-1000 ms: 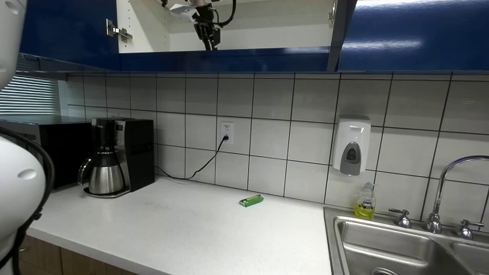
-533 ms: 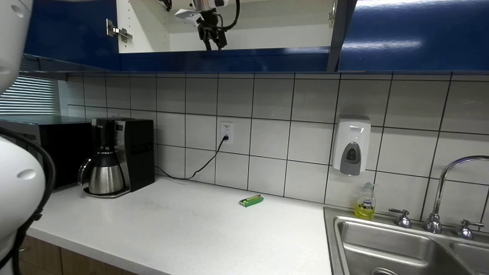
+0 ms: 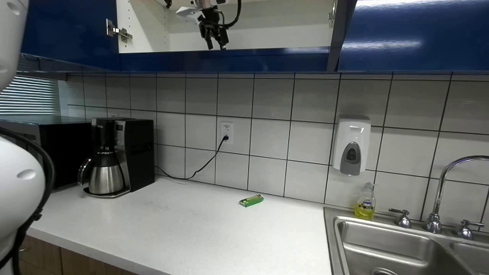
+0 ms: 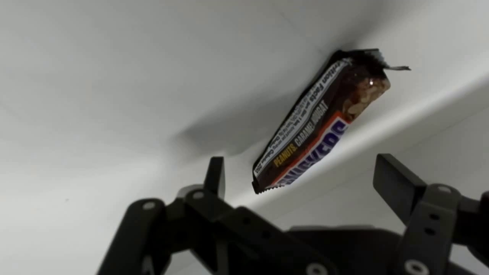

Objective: Pick the candy bar and put it into the cupboard

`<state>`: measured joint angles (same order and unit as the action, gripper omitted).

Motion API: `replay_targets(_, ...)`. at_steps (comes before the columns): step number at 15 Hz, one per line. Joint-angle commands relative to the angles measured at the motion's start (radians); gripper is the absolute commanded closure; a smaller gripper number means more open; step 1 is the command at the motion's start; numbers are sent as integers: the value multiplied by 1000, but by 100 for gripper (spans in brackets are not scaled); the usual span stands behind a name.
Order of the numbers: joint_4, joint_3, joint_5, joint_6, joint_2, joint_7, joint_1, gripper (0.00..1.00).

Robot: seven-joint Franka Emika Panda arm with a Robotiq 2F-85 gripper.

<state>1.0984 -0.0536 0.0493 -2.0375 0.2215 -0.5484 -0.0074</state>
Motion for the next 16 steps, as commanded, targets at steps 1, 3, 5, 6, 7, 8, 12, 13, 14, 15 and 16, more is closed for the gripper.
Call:
replay_targets(1,91,-2,7,-29,-74,33,0,0)
replay_targets(3,133,-3,14,-41,-107,55,3,0)
replay_targets(5,181,-4,19,-54,-146,82,8,0)
replay_targets(6,210,-3,26,-67,-169,92,11,0)
replay_targets(7,235,-3,31,-79,-189,100,13,0)
replay_targets(8,265,-3,37,-92,-214,110,15,0)
replay_targets(12,386,-4,53,-152,-297,146,23,0)
replay_targets(13,419,-3,52,-166,-321,154,25,0)
replay_targets(14,453,-3,52,-182,-345,163,27,0)
replay_targets(15,488,-3,54,-197,-370,169,29,0)
replay_targets(16,521,-3,53,-211,-396,175,30,0)
